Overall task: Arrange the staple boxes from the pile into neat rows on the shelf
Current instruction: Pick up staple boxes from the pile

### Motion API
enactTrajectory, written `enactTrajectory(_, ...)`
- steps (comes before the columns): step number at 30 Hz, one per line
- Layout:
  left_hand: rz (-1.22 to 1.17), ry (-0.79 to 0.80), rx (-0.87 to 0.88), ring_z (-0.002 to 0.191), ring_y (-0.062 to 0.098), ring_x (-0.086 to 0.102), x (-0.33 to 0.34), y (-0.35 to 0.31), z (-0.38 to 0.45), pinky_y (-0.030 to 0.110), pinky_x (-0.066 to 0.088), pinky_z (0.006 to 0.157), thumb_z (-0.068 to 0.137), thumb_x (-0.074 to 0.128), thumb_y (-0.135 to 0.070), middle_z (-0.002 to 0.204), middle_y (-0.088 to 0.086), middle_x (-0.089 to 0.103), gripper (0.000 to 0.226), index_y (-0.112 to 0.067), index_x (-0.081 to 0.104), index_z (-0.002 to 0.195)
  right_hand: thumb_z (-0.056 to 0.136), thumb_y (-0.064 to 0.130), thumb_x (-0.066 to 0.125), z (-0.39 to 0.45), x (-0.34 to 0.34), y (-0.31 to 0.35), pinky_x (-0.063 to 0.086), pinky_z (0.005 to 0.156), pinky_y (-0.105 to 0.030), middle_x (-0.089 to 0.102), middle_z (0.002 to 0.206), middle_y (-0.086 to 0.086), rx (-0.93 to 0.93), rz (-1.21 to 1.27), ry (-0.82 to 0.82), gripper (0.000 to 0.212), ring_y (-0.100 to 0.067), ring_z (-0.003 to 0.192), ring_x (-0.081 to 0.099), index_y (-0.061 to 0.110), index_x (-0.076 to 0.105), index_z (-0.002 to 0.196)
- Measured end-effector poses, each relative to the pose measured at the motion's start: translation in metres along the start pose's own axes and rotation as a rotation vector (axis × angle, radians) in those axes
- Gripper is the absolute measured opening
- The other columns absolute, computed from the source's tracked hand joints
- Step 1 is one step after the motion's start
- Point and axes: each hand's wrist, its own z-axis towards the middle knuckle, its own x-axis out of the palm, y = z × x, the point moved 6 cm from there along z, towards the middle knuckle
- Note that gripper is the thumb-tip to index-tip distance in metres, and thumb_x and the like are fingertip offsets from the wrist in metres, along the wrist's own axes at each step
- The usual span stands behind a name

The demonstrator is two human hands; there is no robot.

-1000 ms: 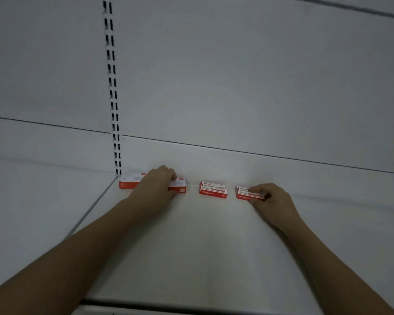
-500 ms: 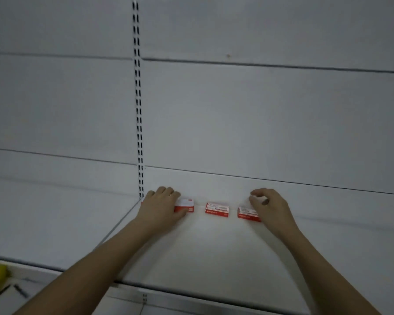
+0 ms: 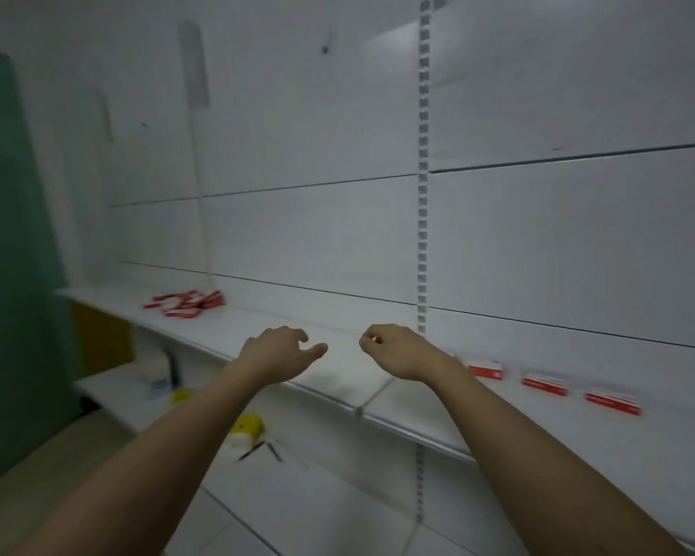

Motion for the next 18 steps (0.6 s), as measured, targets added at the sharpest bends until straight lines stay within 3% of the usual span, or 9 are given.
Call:
enactTrajectory(6, -0.085, -0.030, -0.142, 0.116, 0.021, 0.054, -0.021, 0.106, -0.022, 0.041, 0.046, 0.096, 0.087, 0.039, -0.068, 0.131, 0.002, 0.058, 0.064, -0.021, 0.055, 0.128, 0.092, 0.050, 0.037, 0.041, 0.070, 0.103, 0.046, 0.092, -0.041, 0.060, 0.123, 0.000, -0.130, -0.030, 0.041, 0.042, -0.022, 0.109, 0.054, 0.026, 0.058, 0.118)
enactTrajectory(15, -0.121, -0.052, -0.223, 0.101, 0.020, 0.061, -0.039, 0.276, 0.002, 0.040, 0.050, 0.089, 0.089, 0.040, -0.062, 0.112, 0.002, 0.068, 0.057, -0.018, 0.063, 0.117, 0.092, 0.051, 0.040, 0.146, 0.170, 0.231, 0.046, 0.090, -0.040, 0.059, 0.122, -0.004, -0.221, -0.073, 0.081, 0.043, -0.024, 0.110, 0.054, 0.023, 0.059, 0.118)
enactTrajectory(18, -0.103, -0.070, -0.250, 0.110, 0.021, 0.057, -0.044, 0.332, 0.017, 0.040, 0.048, 0.092, 0.088, 0.041, -0.063, 0.123, 0.001, 0.063, 0.057, -0.021, 0.061, 0.122, 0.092, 0.050, 0.041, 0.184, 0.197, 0.271, 0.047, 0.091, -0.041, 0.060, 0.122, -0.004, -0.227, -0.059, 0.068, 0.043, -0.024, 0.109, 0.055, 0.022, 0.059, 0.119)
